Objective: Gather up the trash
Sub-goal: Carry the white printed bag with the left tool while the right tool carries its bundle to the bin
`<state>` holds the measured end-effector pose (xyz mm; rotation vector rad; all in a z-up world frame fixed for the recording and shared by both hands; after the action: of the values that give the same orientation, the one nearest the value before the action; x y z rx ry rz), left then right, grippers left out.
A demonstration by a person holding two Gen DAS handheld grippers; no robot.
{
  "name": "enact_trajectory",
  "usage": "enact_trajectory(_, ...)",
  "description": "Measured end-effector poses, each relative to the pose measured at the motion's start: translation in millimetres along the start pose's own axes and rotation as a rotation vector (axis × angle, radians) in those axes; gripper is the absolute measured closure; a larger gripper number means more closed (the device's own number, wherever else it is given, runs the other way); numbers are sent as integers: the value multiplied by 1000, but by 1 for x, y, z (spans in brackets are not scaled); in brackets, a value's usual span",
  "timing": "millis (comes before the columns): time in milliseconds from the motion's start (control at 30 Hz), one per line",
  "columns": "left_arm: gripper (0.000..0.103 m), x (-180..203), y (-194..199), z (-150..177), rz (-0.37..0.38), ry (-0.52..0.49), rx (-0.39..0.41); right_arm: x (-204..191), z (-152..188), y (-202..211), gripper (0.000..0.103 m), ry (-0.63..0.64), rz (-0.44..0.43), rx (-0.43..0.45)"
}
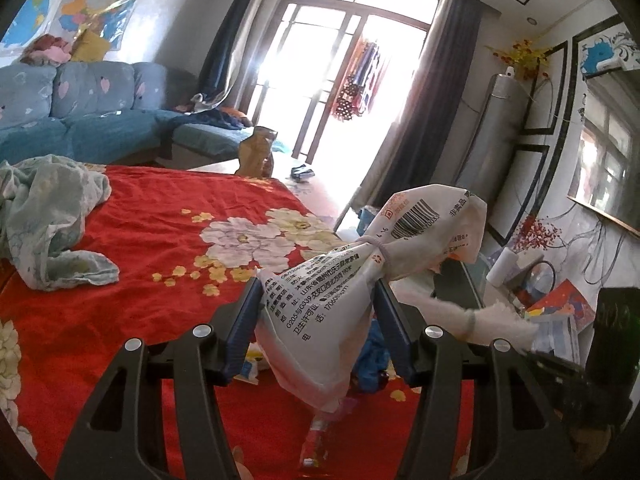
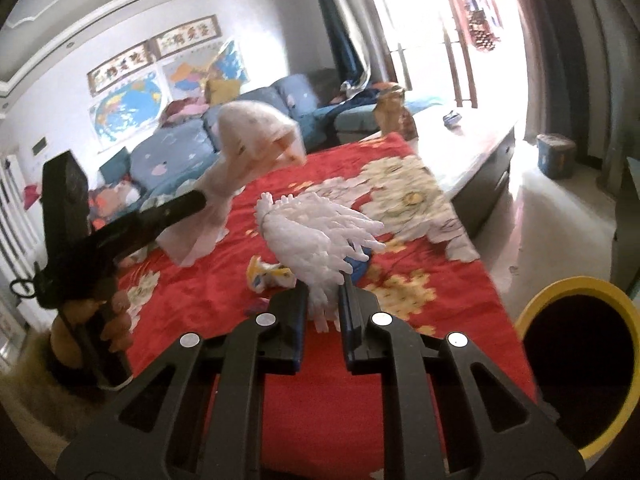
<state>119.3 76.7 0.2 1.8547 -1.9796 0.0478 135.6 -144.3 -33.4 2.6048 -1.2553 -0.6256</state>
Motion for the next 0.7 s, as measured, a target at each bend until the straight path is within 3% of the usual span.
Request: enact_trajectory(700, 48, 63, -8, 11, 134, -95, -41, 75, -17, 41, 94, -87, 191, 111)
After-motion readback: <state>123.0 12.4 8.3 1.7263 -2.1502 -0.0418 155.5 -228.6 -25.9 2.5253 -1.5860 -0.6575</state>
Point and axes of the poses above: each gripper's, at about its wrist camera, not at the fingertips, and y roughly against the way its jaws point, x to its right, z to its underside, the point moved 4 cm from there along -y, roughly the way its jaws point, and after that the axes turned 9 degrees about x, right-handed, at the moved point
